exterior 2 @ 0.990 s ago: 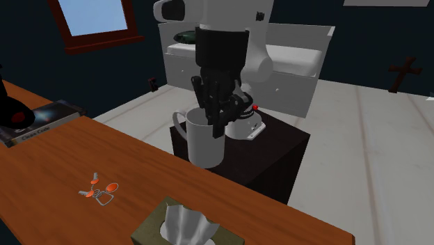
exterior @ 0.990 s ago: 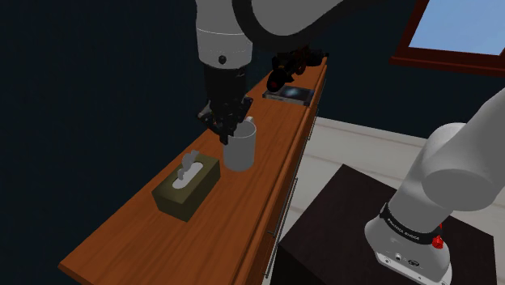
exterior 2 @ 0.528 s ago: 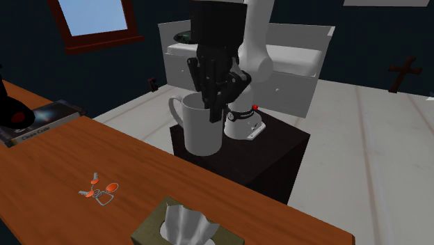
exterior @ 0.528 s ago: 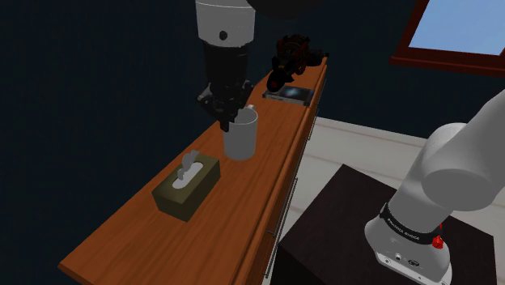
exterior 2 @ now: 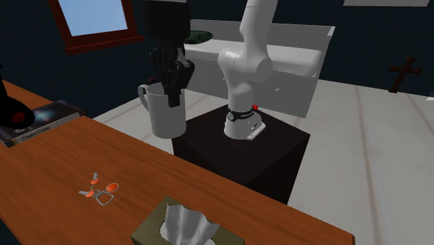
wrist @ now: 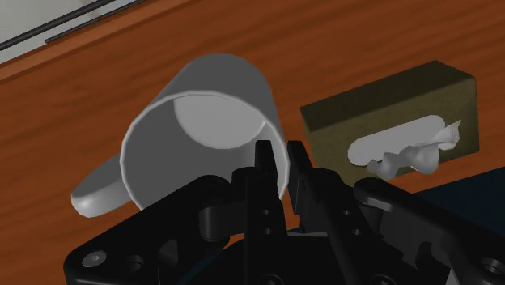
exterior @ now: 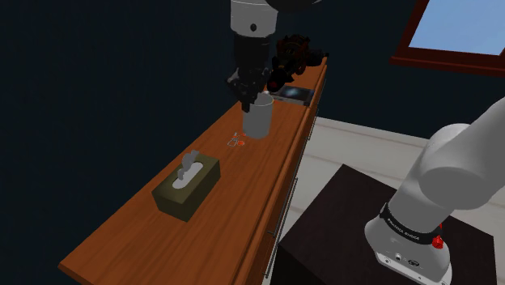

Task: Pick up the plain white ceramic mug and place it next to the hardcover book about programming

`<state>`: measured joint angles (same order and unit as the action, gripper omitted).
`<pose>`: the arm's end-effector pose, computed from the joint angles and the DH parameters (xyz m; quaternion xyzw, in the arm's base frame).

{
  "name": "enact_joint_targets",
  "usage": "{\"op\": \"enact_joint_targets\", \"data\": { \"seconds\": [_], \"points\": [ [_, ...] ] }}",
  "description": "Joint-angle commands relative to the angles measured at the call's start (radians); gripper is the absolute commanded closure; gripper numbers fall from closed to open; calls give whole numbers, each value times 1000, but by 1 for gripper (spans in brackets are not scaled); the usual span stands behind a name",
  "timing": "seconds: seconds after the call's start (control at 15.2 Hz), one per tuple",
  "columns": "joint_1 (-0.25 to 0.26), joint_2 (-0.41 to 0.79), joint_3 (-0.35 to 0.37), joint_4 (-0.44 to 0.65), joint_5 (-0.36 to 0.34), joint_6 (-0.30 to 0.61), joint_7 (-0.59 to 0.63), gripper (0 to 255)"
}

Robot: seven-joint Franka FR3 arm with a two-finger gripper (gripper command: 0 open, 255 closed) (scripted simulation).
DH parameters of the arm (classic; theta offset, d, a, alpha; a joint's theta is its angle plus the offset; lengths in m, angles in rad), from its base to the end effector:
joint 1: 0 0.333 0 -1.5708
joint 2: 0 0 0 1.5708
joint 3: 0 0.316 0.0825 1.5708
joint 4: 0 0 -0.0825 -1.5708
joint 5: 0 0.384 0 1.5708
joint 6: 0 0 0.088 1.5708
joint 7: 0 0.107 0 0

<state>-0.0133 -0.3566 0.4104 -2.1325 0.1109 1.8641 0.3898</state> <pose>0.4170 0.2050 0.5462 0.9992 -0.0202 0.0351 0.0035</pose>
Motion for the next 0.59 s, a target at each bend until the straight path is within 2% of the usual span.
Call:
{"op": "enact_joint_targets", "data": {
  "seconds": [0.0,0.53],
  "points": [
    [-14,-22,-40,-21,-2,-3,-56,255],
    [-86,-15,-179,-33,-40,6,-250,255]
  ]
}}
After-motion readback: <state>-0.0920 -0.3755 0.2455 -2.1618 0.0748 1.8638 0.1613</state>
